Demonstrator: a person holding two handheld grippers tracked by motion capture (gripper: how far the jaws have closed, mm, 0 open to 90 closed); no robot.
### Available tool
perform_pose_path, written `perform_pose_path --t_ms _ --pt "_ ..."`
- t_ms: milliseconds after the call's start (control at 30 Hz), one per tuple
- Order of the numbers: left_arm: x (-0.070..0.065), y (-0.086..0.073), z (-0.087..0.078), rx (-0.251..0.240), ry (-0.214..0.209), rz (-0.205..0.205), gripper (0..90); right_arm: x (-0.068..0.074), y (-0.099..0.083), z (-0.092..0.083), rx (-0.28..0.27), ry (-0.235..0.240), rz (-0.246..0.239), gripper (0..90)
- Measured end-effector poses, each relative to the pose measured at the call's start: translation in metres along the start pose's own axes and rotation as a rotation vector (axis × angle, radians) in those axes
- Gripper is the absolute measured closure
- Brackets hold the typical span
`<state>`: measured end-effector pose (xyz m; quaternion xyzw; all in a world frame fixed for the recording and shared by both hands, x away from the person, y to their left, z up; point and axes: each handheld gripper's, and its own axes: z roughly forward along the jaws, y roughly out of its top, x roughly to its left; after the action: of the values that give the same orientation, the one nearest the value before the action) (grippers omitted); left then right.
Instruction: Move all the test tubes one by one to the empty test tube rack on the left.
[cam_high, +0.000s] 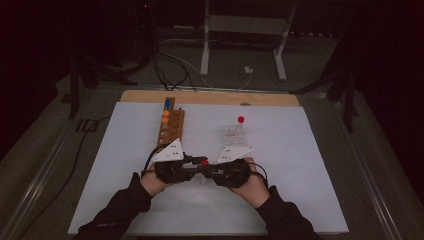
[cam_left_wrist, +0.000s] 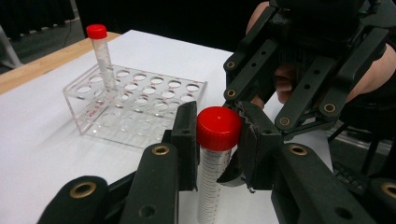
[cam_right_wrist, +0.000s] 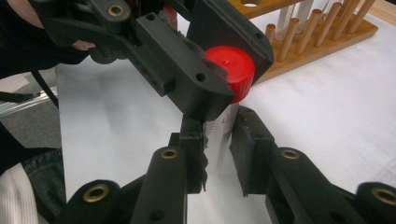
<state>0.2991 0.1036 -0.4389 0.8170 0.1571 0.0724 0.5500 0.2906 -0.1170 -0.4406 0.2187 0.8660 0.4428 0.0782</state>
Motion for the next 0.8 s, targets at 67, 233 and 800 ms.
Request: perform_pose_path --t_ms 67,233,800 --pt "0.001 0.001 -0.001 -0.003 -0.003 -0.003 71.5 0.000 0.000 0.000 -0.004 0.004 0.005 74.1" --pt "0.004 0.006 -0.007 -0.021 0.018 -0.008 71.6 -0.001 0.001 -0.003 -0.033 0.009 0.011 65.2" --pt "0.030 0.037 -0.052 -0.083 0.155 -0.029 71.7 -0.008 0.003 -0.020 -0.124 -0.042 0.073 23.0"
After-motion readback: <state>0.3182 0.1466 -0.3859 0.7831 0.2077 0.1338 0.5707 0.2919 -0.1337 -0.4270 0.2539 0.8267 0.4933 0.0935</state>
